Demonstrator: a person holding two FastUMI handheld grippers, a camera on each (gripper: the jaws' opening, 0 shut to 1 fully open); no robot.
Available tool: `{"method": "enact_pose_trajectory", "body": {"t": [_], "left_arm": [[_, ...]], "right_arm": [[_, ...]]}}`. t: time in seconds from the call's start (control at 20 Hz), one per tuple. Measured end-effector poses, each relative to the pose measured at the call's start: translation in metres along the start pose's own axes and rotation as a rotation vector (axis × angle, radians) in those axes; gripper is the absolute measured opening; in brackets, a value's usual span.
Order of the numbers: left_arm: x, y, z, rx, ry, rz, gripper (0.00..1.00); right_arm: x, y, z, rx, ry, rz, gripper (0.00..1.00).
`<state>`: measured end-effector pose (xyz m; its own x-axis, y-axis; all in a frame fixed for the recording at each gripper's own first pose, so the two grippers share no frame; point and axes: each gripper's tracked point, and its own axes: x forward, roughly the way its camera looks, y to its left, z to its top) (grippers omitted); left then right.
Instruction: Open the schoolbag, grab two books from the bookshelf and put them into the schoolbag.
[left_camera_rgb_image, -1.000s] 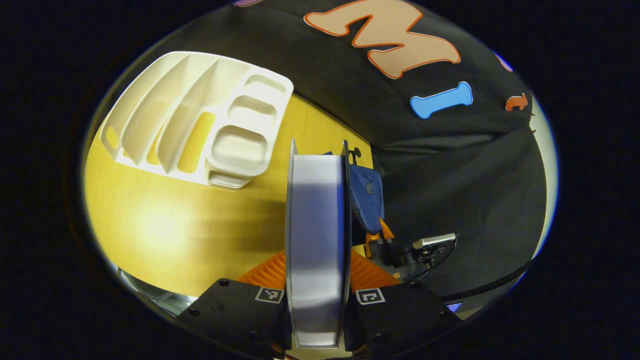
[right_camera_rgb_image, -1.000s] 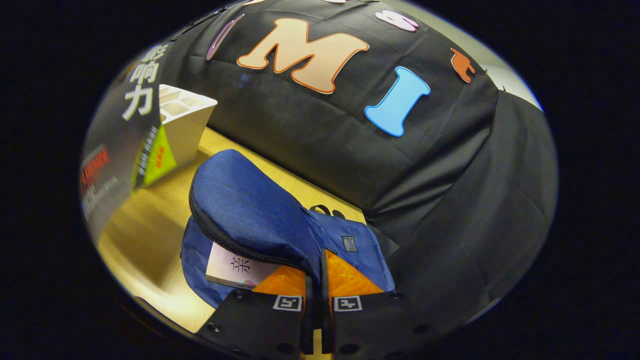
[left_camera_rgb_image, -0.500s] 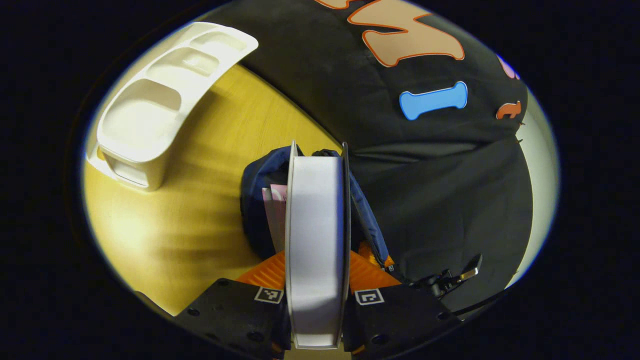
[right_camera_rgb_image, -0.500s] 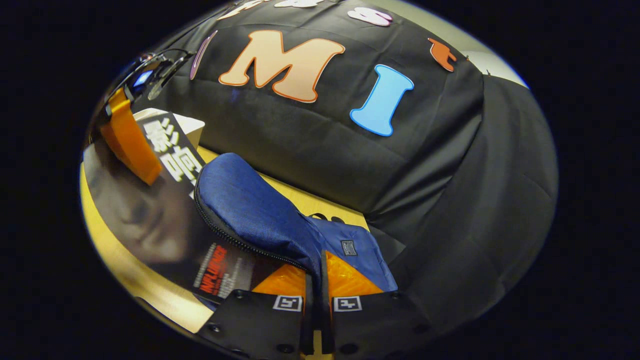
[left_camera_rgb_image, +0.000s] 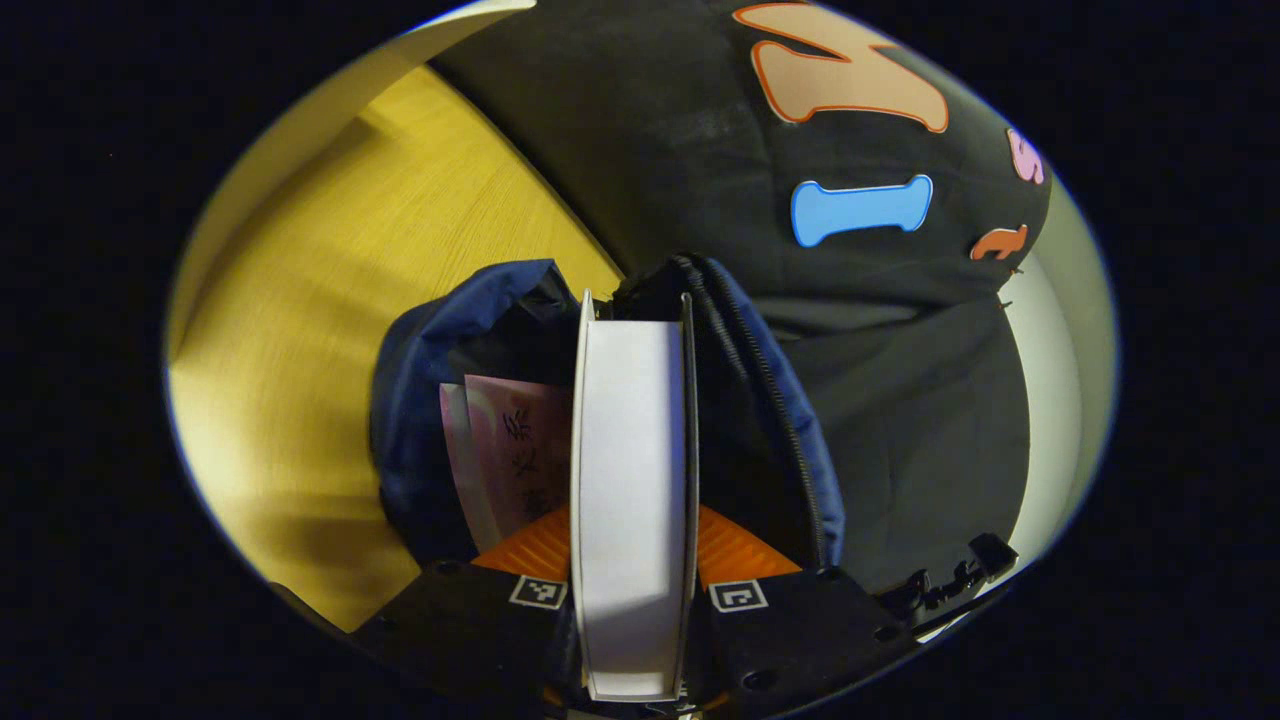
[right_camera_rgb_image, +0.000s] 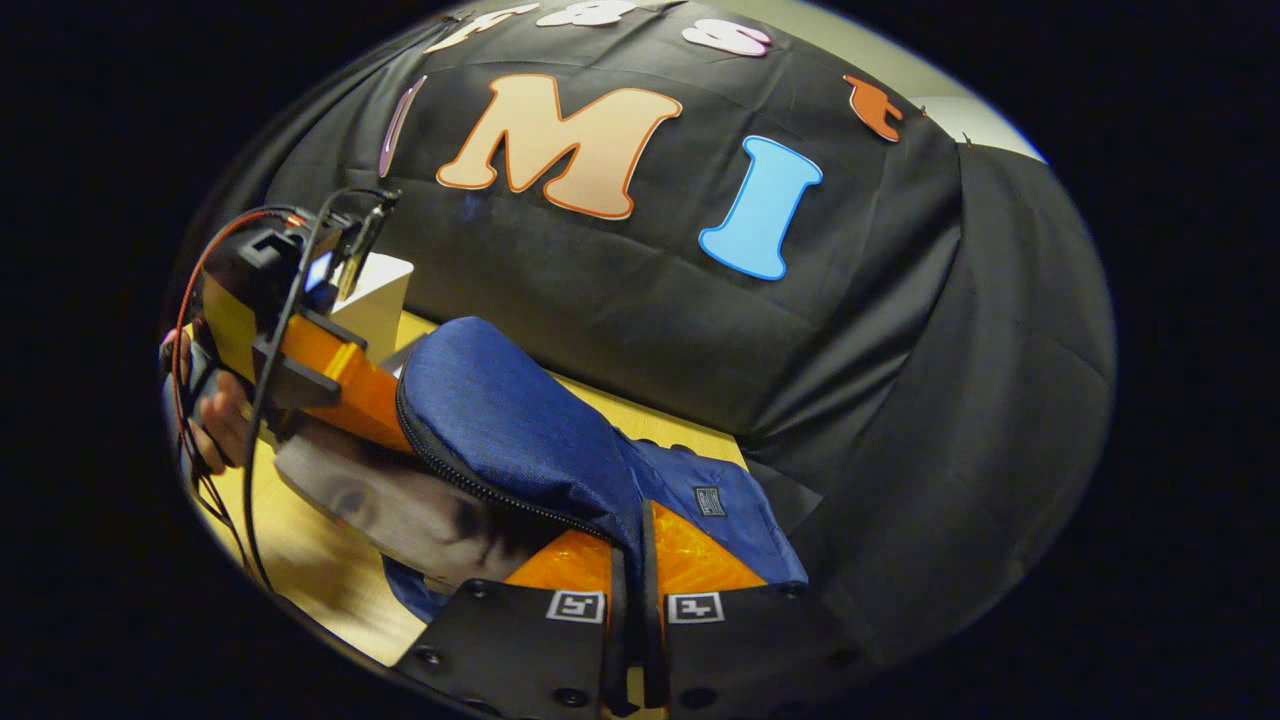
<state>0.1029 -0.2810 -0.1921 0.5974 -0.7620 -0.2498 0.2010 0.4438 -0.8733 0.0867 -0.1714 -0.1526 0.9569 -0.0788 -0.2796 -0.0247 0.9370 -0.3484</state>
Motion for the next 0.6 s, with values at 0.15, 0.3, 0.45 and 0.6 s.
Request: {"method": "enact_pose_trajectory", "body": {"t": [0.15, 0.3, 0.45, 0.6], "left_arm": [[0.018, 0.016, 0.009, -0.037, -0.028, -0.012, 0.37], [0.040, 0.023, 0.010, -0.062, -0.021, -0.024, 0.37], [0.066, 0.023, 0.003, -0.080, -0.001, -0.046, 0.39], [0.075, 0.025, 0.002, -0.101, -0.010, -0.055, 0.40]], "right_arm": [[-0.001, 0.005, 0.001, -0.019, -0.006, 0.007, 0.06], [-0.002, 0.008, 0.001, -0.015, -0.004, 0.007, 0.06], [0.000, 0.009, 0.000, -0.001, 0.000, 0.001, 0.09], [0.000, 0.010, 0.000, 0.003, 0.005, -0.005, 0.06]]}}
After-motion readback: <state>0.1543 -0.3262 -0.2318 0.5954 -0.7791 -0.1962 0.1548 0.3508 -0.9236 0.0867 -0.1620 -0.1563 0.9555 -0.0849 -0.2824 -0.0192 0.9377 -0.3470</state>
